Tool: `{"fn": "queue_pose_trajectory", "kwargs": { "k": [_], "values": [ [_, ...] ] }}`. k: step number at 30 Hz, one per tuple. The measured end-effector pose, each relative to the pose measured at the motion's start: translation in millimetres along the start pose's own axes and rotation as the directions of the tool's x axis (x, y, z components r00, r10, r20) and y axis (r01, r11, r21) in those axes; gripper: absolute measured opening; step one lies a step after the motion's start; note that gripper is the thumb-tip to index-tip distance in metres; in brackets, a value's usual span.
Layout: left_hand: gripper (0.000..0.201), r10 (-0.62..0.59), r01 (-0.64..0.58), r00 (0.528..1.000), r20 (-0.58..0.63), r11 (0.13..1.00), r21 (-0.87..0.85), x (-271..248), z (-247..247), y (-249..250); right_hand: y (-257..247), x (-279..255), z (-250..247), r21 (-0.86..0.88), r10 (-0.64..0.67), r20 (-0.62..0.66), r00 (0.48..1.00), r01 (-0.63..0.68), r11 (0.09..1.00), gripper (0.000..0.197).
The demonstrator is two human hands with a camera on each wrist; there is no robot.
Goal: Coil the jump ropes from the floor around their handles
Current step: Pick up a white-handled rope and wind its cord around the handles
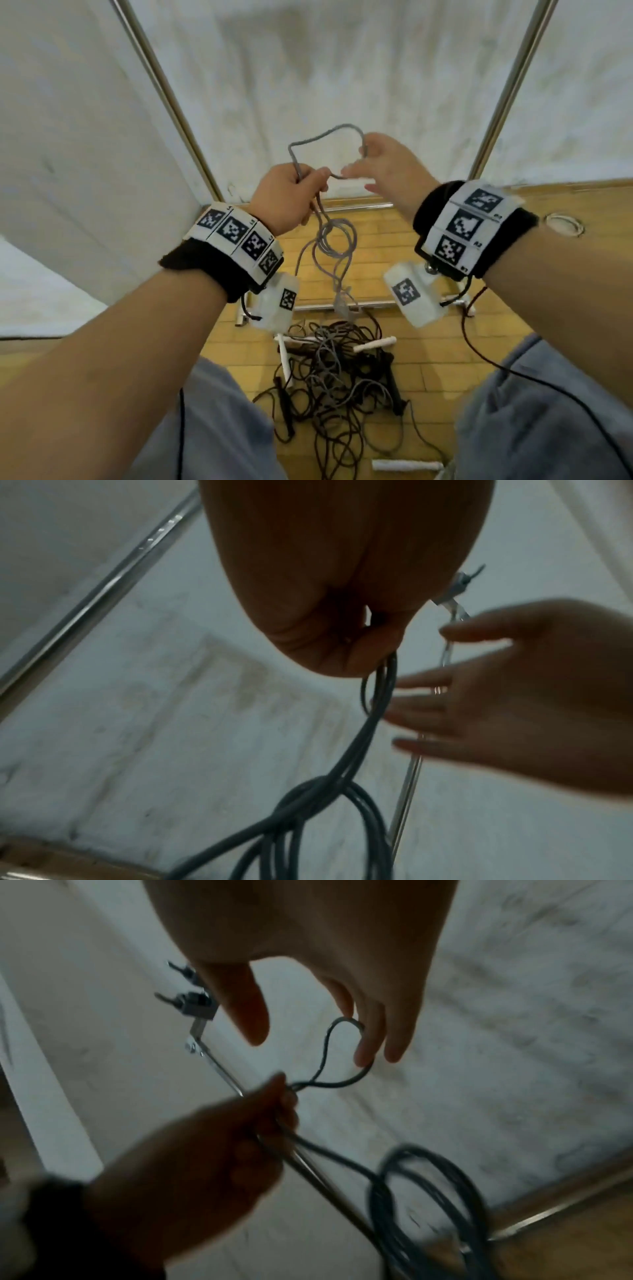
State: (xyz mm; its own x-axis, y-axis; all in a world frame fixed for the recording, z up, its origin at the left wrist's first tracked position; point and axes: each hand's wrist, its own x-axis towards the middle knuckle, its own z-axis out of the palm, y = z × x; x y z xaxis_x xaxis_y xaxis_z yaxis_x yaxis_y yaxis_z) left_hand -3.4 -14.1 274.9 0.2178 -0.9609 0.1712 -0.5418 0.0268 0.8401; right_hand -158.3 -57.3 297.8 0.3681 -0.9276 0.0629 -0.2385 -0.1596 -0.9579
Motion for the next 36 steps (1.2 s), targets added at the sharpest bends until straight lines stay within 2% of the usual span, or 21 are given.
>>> {"fn": "queue_pose_trajectory", "kwargs": {
  "k": [4, 5, 7, 8, 11, 13, 15, 16, 17, 18, 20, 21, 22, 23, 24, 25, 27, 29, 32, 34, 36],
  "values": [
    [0.032, -0.041, 0.032, 0.998, -0.04, 0.981, -0.192, 8.3, -2.7, -3.2, 27.2, 0.6, 18.4, -0.098, 0.101, 0.283, 0.954, -0.076, 0.992, 0.074],
    [0.032, -0.061, 0.05, 0.997, -0.038, 0.968, -0.246, 11.1, -1.8, -5.8, 34.7, 2.6, 24.8, -0.103, 0.096, 0.34, 0.936, -0.064, 0.993, 0.062],
    [0.033, -0.092, 0.08, 0.995, -0.023, 0.944, -0.321, 17.1, -0.2, -10.7, 45.3, 3.8, 39.2, -0.057, 0.016, 0.408, 0.913, 0.009, 0.998, 0.013],
    [0.034, -0.096, 0.086, 0.995, -0.013, 0.94, -0.331, 20.2, 0.0, -13.4, 51.0, 5.9, 44.1, -0.073, -0.018, 0.399, 0.917, 0.051, 0.996, 0.007],
    [0.036, -0.116, 0.098, 0.993, -0.034, 0.941, -0.324, 29.5, -0.5, -18.9, 67.0, 18.2, 46.6, -0.322, -0.049, 0.4, 0.915, 0.191, 0.927, 0.021],
    [0.034, -0.181, 0.127, 0.978, -0.1, 0.907, -0.402, 37.6, -3.1, -18.5, 78.6, 25.5, 38.4, -0.491, 0.077, 0.434, 0.898, 0.164, 0.856, 0.024],
    [0.032, -0.276, 0.149, 0.95, -0.149, 0.815, -0.56, 47.5, -8.0, -16.5, 91.6, 26.3, 32.3, -0.657, 0.328, 0.487, 0.81, 0.092, 0.748, 0.027],
    [0.032, -0.318, 0.153, 0.936, -0.153, 0.756, -0.636, 52.4, -10.8, -15.3, 97.3, 25.0, 32.2, -0.718, 0.418, 0.492, 0.763, 0.085, 0.69, 0.031],
    [0.031, -0.35, 0.164, 0.926, -0.139, 0.706, -0.689, 56.9, -12.3, -14.6, 102.3, 23.7, 33.7, -0.747, 0.461, 0.486, 0.743, 0.079, 0.66, 0.038],
    [0.031, -0.37, 0.188, 0.923, -0.107, 0.675, -0.713, 60.6, -12.1, -14.4, 105.1, 23.0, 35.1, -0.745, 0.457, 0.473, 0.753, 0.065, 0.664, 0.051],
    [0.03, -0.364, 0.249, 0.931, -0.016, 0.668, -0.701, 63.2, -5.6, -13.4, 102.6, 24.0, 35.4, -0.626, 0.318, 0.389, 0.865, -0.006, 0.78, 0.083],
    [0.031, -0.344, 0.271, 0.938, 0.029, 0.68, -0.681, 62.1, 0.1, -12.0, 97.9, 25.3, 34.5, -0.507, 0.227, 0.322, 0.919, -0.035, 0.861, 0.093],
    [0.031, -0.32, 0.286, 0.945, 0.072, 0.697, -0.658, 60.3, 6.4, -9.9, 92.2, 26.8, 32.8, -0.369, 0.158, 0.267, 0.951, -0.05, 0.928, 0.096],
    [0.032, -0.294, 0.293, 0.95, 0.109, 0.713, -0.637, 58.0, 11.8, -7.0, 86.3, 27.5, 30.7, -0.248, 0.119, 0.245, 0.962, -0.057, 0.967, 0.09],
    [0.032, -0.27, 0.295, 0.953, 0.137, 0.725, -0.622, 55.8, 16.0, -3.9, 82.9, 28.5, 28.3, -0.151, 0.091, 0.258, 0.962, -0.053, 0.987, 0.075],
    [0.032, -0.252, 0.294, 0.955, 0.157, 0.728, -0.62, 53.9, 18.9, -0.8, 79.3, 28.8, 27.0, -0.088, 0.071, 0.295, 0.953, -0.046, 0.995, 0.05],
    [0.032, -0.237, 0.289, 0.957, 0.17, 0.698, -0.655, 50.3, 18.6, 3.5, 74.6, 23.7, 27.3, -0.054, 0.085, 0.376, 0.923, -0.07, 0.996, 0.011],
    [0.03, -0.239, 0.266, 0.96, 0.144, 0.626, -0.733, 49.2, 13.2, 4.4, 76.1, 17.6, 29.1, -0.17, 0.122, 0.464, 0.877, -0.047, 0.984, 0.015],
    [0.031, -0.306, 0.225, 0.951, 0.052, 0.564, -0.795, 50.5, -0.4, 1.0, 73.5, 6.8, 29.5, -0.403, 0.133, 0.552, 0.823, 0.124, 0.907, 0.032],
    [0.032, -0.364, 0.23, 0.931, 0.016, 0.551, -0.802, 50.3, -7.7, -4.6, 66.2, 4.4, 23.0, -0.416, 0.101, 0.525, 0.845, 0.151, 0.897, 0.039],
    [0.042, -0.36, 0.302, 0.929, 0.085, 0.603, -0.738, 47.3, -8.5, -9.4, 56.4, 5.2, 13.9, -0.346, 0.085, 0.47, 0.878, 0.094, 0.933, 0.042]
  ]
}}
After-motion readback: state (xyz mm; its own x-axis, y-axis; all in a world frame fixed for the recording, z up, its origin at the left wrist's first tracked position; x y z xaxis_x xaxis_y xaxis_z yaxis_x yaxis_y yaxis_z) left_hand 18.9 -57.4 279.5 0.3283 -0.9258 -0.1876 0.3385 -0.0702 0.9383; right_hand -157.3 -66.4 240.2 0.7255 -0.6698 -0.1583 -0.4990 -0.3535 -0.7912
